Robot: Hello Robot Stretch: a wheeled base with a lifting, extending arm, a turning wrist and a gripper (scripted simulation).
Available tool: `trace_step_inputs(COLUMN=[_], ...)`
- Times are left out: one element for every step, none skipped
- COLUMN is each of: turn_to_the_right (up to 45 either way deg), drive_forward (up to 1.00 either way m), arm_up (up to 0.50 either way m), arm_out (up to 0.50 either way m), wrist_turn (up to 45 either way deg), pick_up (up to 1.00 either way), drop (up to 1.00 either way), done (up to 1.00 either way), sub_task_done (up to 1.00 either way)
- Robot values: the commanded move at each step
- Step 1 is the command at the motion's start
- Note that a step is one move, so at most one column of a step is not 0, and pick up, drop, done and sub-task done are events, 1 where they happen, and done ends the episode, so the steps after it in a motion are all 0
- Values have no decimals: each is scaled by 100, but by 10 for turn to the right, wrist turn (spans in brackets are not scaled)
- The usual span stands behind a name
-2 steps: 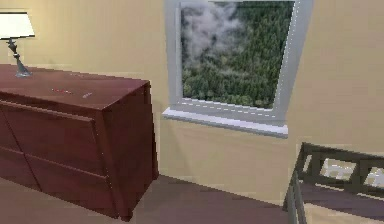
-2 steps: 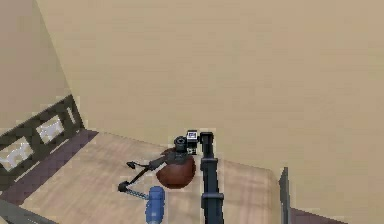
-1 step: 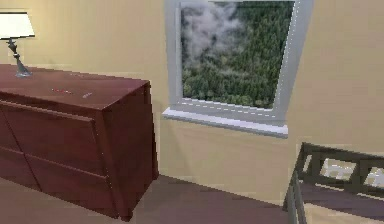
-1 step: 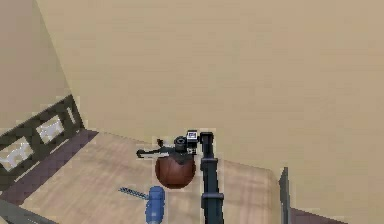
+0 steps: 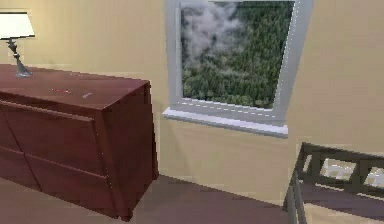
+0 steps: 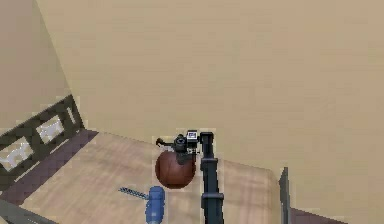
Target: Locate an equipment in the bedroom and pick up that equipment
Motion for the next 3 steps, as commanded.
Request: trace_step_inputs(turn_to_the_right=[0, 0, 0], drive_forward=[0, 0, 0], arm_up=[-30, 0, 10], arm_out=[0, 0, 0], wrist_turn=[0, 0, 0], pick_up=[0, 100, 0], drop=[0, 0, 0], done=[0, 0, 0], sub_task_done=[0, 0, 0])
